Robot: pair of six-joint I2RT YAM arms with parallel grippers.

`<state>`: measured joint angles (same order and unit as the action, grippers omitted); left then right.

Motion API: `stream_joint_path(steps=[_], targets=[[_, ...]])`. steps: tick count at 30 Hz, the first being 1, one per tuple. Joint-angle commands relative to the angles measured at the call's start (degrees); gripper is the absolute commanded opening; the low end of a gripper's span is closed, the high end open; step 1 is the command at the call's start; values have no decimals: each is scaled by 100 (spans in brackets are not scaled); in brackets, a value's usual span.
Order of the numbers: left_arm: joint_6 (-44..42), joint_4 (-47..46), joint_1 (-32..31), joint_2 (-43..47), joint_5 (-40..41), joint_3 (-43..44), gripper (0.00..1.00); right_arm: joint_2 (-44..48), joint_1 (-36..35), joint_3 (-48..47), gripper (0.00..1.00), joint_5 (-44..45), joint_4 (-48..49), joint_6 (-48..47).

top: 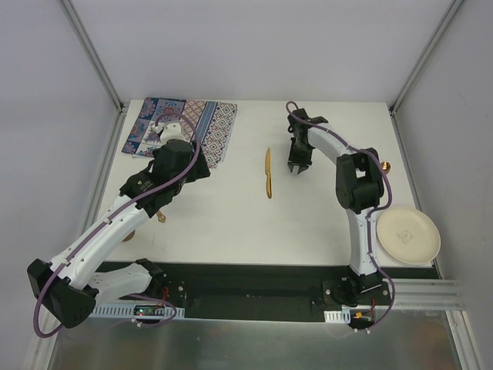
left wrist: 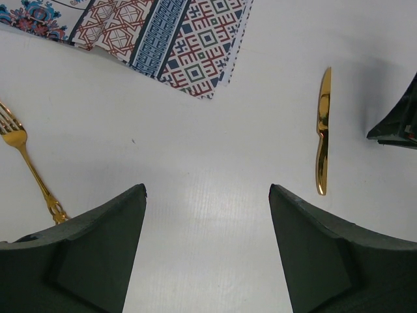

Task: Set the dinner table for one person
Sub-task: Move the knife to the corner of the board.

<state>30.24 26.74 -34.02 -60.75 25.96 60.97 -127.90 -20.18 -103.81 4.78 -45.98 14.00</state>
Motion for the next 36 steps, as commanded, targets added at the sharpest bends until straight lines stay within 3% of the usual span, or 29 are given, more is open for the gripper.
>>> stream_joint_path(steps=[1,2,5,30,36], targets=[[-45,-117,62,-138,-20,-50,75,248,-547,-429,37,23,-350,-125],[-44,-108,62,-156,-29,-50,75,274,-696,-456,43,-11,-368,-134],[-18,-117,62,-235,-90,-50,75,274,-899,-430,47,-64,-316,-117],[-88,-117,62,-95,-99,-6,75,-341,-1225,-544,48,-363,-122,226],[-115,-117,62,-95,-91,11,75,-517,-1225,-719,43,-363,-166,279]])
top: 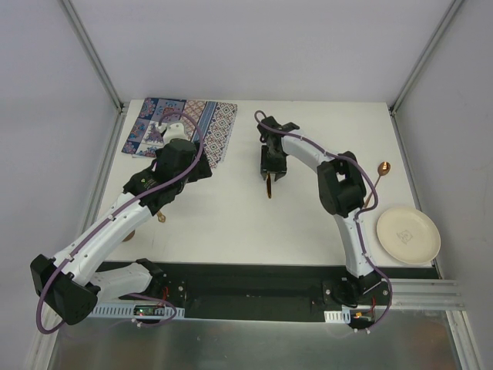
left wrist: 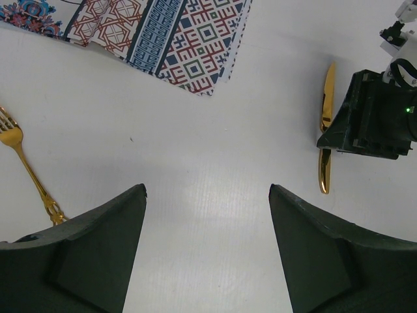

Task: Set the dinner table for one person
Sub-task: Move the knife to the corner of the board.

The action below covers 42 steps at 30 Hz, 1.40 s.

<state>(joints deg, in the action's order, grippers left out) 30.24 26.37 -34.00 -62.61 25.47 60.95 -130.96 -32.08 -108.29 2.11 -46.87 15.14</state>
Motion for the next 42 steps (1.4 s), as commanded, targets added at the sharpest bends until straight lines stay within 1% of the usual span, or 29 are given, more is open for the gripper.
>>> stream_joint_path(steps=[1,3,4,6,7,11,13,15,19,21,27,31,34,39,42], targets=[[-115,-79,60,82,-16,14,75,-289,-36,-324,40,-97,-103,156],[-124,-79,60,91,28,5,75,-378,-36,-499,35,-97,-234,156],[-141,-79,60,91,45,5,75,-448,-36,-535,30,-88,-278,156],[-150,-79,60,117,80,-4,75,-510,-36,-684,26,-44,-384,165],[-159,-79,60,126,98,-4,75,-588,-36,-737,20,43,-480,165],[-185,-79,60,161,160,-21,75,-861,-62,-1255,14,228,-884,60],[-185,-79,60,196,186,-30,75,-1027,-71,-1509,9,360,-1147,-19],[-185,-79,60,232,203,-48,76,-1064,-53,-1528,1,422,-1219,-46],[-185,-79,60,275,151,-39,76,-871,60,-1230,1,641,-1193,-28],[-176,-79,60,284,116,-48,76,-722,148,-844,1,712,-1079,-20],[-167,-79,60,276,80,-39,75,-151,719,-45,1,923,-789,-28],[-176,-79,60,267,89,-30,75,-35,992,124,1,1089,-674,-37],[-185,-79,60,249,107,-30,75,0,1159,185,1,1038,-561,-28],[-194,-79,60,197,81,-22,75,-62,1274,-16,1,1020,-560,60],[-203,-79,60,205,80,-13,76,61,1388,18,1,984,-560,60]])
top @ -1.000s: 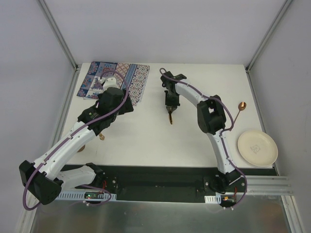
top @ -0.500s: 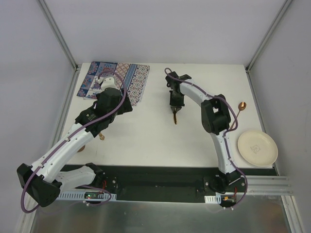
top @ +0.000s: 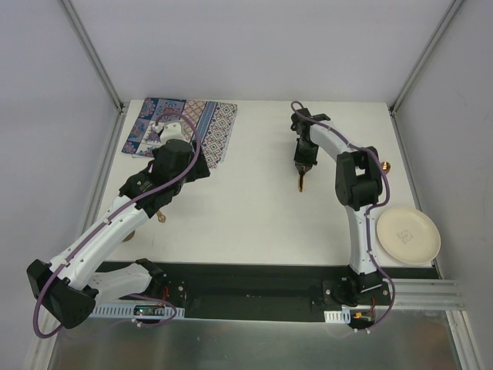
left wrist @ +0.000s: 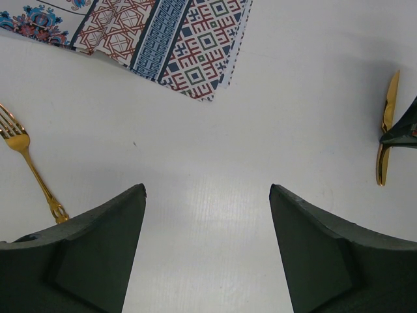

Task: Set the dinner table for one person
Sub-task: Move the knife to the corner of the board.

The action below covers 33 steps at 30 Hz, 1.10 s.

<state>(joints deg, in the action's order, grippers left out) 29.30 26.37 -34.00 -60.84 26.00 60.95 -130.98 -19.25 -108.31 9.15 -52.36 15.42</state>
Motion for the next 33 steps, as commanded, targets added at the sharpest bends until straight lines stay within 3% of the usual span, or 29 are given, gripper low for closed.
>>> stream_joint_path(steps=[1,8,18,27,33], targets=[[-109,-71,60,20,28,-13,75,116,149,64,1,324,15,31],[-65,-79,60,-33,-42,-30,75,327,632,-5,1,333,129,-127],[-100,-79,60,-42,10,-30,75,-323,1598,-1288,1,167,-108,-329],[-82,-79,60,-200,63,-39,75,-297,1907,-1192,1,-35,6,-373],[-117,-79,60,-297,28,-4,75,-262,1591,-1096,18,-228,6,-312]])
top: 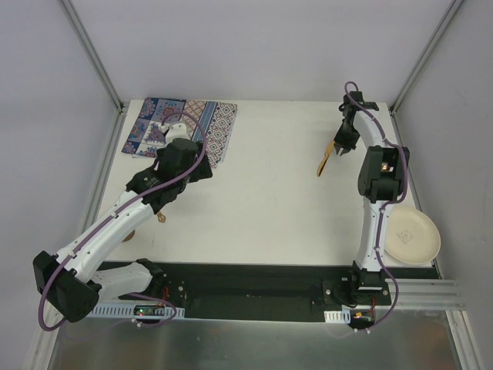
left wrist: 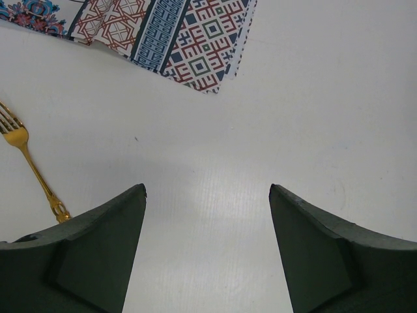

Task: Set the dinner table for one person
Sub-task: Move the knife to the corner of the board.

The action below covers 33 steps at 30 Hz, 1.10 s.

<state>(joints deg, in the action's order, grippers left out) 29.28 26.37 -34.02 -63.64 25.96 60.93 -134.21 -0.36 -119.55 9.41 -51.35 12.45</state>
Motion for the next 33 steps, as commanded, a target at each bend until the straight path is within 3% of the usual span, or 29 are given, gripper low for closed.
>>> stream_joint_path(steps=[1,2,5,21,24,26,27,33], targets=[[-115,-79,62,-17,41,-2,75,105,-350,45,21,-255,-103,-23],[-115,-79,62,-26,50,-11,75,210,-472,63,28,-255,-112,-14],[-106,-79,62,-52,24,-11,75,369,-701,265,40,-282,-68,-6],[-317,280,71,220,76,121,75,906,-816,1653,42,-247,336,293],[-326,377,80,290,103,95,75,810,-816,1628,33,-247,328,337],[-335,413,80,317,120,86,75,774,-816,1601,10,-212,275,372],[-344,456,80,325,138,95,75,748,-816,1584,4,-133,266,381],[-405,553,88,282,269,86,76,660,-729,1452,1,87,161,399]])
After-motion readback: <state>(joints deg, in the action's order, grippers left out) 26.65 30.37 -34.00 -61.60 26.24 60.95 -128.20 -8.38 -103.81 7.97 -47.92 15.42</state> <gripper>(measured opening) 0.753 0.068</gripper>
